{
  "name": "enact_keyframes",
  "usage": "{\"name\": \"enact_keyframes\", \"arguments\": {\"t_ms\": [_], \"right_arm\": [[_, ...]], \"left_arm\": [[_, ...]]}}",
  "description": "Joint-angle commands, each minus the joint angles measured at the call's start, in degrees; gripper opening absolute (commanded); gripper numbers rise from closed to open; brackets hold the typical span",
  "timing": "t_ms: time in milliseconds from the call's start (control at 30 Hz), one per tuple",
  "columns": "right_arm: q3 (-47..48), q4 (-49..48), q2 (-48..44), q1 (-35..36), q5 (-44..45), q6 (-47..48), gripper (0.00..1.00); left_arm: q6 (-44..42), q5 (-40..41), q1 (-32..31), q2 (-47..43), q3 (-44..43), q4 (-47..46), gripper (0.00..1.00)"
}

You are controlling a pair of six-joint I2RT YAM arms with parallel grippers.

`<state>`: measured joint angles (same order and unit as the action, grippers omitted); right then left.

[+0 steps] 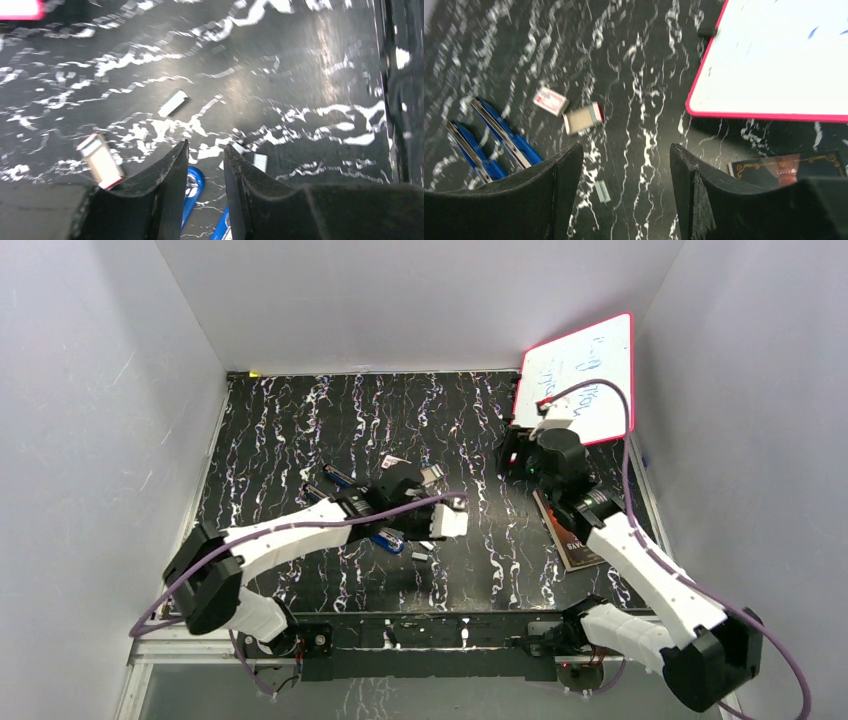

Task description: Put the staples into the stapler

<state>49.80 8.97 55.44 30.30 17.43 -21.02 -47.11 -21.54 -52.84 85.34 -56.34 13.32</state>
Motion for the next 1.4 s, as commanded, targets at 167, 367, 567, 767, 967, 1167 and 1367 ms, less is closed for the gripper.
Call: {"name": "enact_keyframes", "arguments": {"t_ms": [167, 367, 567, 767, 967, 1167, 1367], "right_arm": [[0.6, 4.49, 13.93, 3.16, -10.75, 3.18, 0.68], [1.4, 4.73, 23.33, 8.75, -12.03, 5.32, 0.68], [3.93, 5.95, 31.5, 11.57, -11.18, 7.05, 0.63], [4.97, 4.74, 34.14, 13.06, -12.02, 7.61, 0.61], [5.35, 4.27, 35.78, 13.81, -11.97, 7.63, 0.57], [6.32, 5.0, 37.67, 14.24, -11.1, 8.1, 0.46], [6.6, 4.94, 38.01, 14.77, -10.98, 8.26, 0.41]], "left_arm": [[32.82, -4.42, 13.24, -11.53, 8.14, -26.98, 0.5], [45.03, 1.61, 18.34, -10.91, 6.9, -26.78, 0.6], [46.23, 0.21, 18.93, -9.92, 6.8, -26.52, 0.63], [46.23, -0.5, 18.96, -10.64, 7.94, -27.47, 0.64], [46.14, -0.78, 18.97, -10.51, 8.17, -27.38, 0.64], [46.15, -1.12, 18.99, -10.29, 8.22, -27.43, 0.64], [46.21, -1.39, 18.96, -10.19, 8.26, -27.38, 0.65]]}}
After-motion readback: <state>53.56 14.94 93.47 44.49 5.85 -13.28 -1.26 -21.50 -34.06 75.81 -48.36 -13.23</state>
